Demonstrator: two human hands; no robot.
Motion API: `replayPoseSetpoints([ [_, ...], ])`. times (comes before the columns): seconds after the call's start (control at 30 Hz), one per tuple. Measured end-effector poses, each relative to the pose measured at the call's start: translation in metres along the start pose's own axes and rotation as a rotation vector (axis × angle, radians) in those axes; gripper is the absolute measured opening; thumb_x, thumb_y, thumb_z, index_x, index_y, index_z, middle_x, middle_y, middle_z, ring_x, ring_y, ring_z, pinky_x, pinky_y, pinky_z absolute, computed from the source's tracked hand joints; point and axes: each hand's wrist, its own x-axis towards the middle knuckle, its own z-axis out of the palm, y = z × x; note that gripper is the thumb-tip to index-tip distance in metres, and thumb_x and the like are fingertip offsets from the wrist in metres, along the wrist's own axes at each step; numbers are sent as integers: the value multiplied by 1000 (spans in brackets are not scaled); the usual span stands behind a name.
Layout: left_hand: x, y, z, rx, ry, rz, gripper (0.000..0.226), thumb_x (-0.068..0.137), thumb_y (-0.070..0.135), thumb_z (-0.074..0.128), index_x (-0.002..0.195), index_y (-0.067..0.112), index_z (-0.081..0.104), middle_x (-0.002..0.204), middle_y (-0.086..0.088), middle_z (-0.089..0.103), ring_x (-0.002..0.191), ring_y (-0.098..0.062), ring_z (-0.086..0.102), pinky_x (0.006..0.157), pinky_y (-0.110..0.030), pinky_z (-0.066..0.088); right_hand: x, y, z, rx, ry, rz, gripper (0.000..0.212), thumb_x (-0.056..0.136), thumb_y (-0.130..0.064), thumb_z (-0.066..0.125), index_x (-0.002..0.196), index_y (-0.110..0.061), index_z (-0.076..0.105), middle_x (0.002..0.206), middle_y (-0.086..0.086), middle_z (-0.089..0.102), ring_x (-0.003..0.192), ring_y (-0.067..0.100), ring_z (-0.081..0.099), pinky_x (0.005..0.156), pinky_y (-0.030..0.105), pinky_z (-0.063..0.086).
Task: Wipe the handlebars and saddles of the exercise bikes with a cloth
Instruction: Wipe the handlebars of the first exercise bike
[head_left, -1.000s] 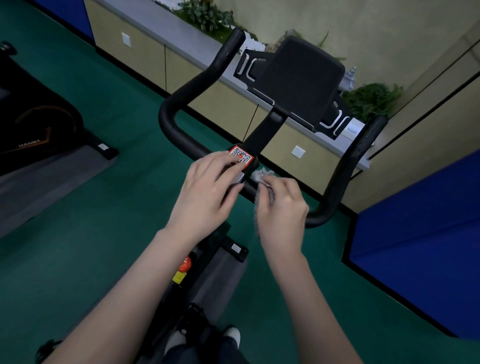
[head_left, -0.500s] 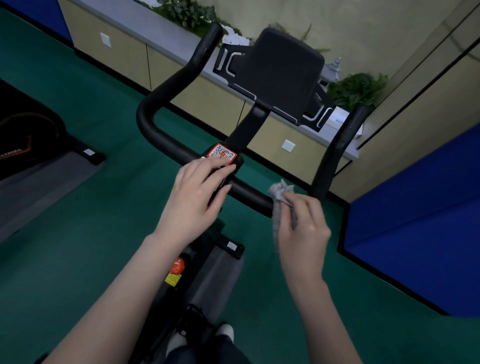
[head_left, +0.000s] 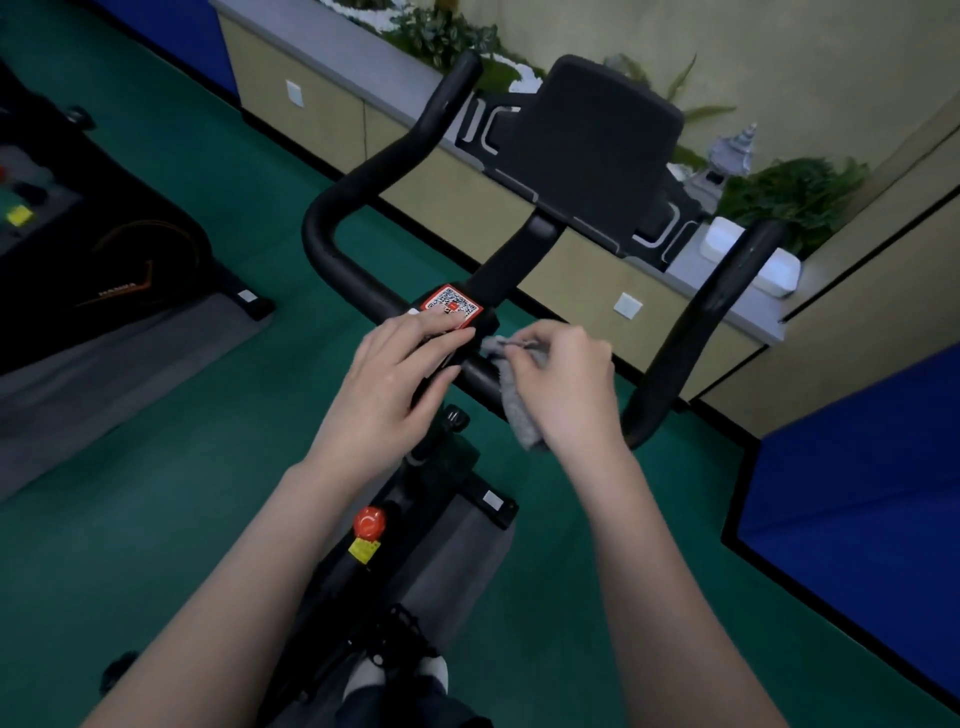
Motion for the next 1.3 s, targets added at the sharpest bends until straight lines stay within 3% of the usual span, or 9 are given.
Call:
replayPoseSetpoints([
  [0.23, 1, 4, 2, 12, 18, 10, 31, 93, 12, 57, 123, 7, 62, 126, -6, 59, 121, -24, 52, 102, -36, 38, 11, 7, 1, -27, -102, -78, 13, 90, -25, 62, 98, -19, 70, 98, 8, 70, 97, 24, 63, 81, 26, 48],
  [0.37, 0, 4, 1, 4, 21, 18, 31, 93, 11, 58, 123, 6, 62, 126, -7, 59, 122, -24, 51, 102, -39, 38, -22, 23, -14, -128, 63, -183, 14, 92, -23, 60, 100, -14, 66, 96, 9, 67, 87, 26, 64, 79, 38, 52],
  [0.47, -1, 3, 1, -12, 16, 23, 32, 93, 10, 59, 124, 6, 61, 128, -6, 58, 123, -23, 49, 103, -42, 38, -61, 25, -12, 17, 256, -200, 21, 87, -18, 66, 107, -11, 64, 100, 0, 62, 89, 9, 59, 83, 13, 47],
  [0.53, -2, 0, 0, -26, -6, 42, 33, 93, 10, 58, 125, 6, 60, 129, -6, 57, 124, -22, 48, 104, -43, 37, -90, 23, -3, 203, 304, -100, 34, 82, -26, 70, 113, -14, 63, 104, -8, 60, 94, -3, 55, 84, 1, 40],
  [0.67, -1, -6, -6, -49, -77, 68, 36, 94, 12, 58, 129, 7, 57, 133, -6, 54, 128, -24, 45, 107, -46, 34, -135, 24, 24, 494, 236, 254, 48, 72, -48, 68, 116, -32, 60, 113, -21, 62, 104, -8, 57, 88, 10, 46],
  [0.83, 1, -13, -18, -113, -189, 81, 39, 95, 15, 57, 133, 8, 54, 139, -4, 50, 134, -23, 40, 111, -47, 31, -136, 17, 67, 847, 242, 648, 20, 87, -16, 65, 104, -27, 65, 105, -5, 70, 96, 7, 67, 87, 30, 54],
  [0.97, 6, -18, -29, -174, -283, 91, 38, 96, 16, 54, 133, 8, 54, 143, -3, 47, 136, -21, 37, 113, -46, 29, -99, -8, 85, 1111, 387, 718, 23, 92, -7, 57, 114, -10, 62, 106, 3, 70, 100, 15, 66, 89, 29, 53],
  [1.13, 13, -23, -43, -238, -366, 79, 37, 97, 22, 50, 131, 8, 56, 145, 1, 44, 139, -14, 33, 117, -35, 23, -70, -44, 90, 1478, 447, 680, 23, 90, 8, 51, 110, 1, 58, 92, 7, 69, 77, 9, 69, 66, 18, 54],
  [1.3, 15, -27, -45, -270, -386, 84, 35, 97, 21, 49, 130, 10, 58, 144, 2, 45, 139, -13, 33, 117, -37, 25, -74, -39, 73, 1602, 468, 779, 18, 87, 11, 55, 104, 5, 59, 91, 11, 68, 78, 16, 69, 72, 27, 58],
])
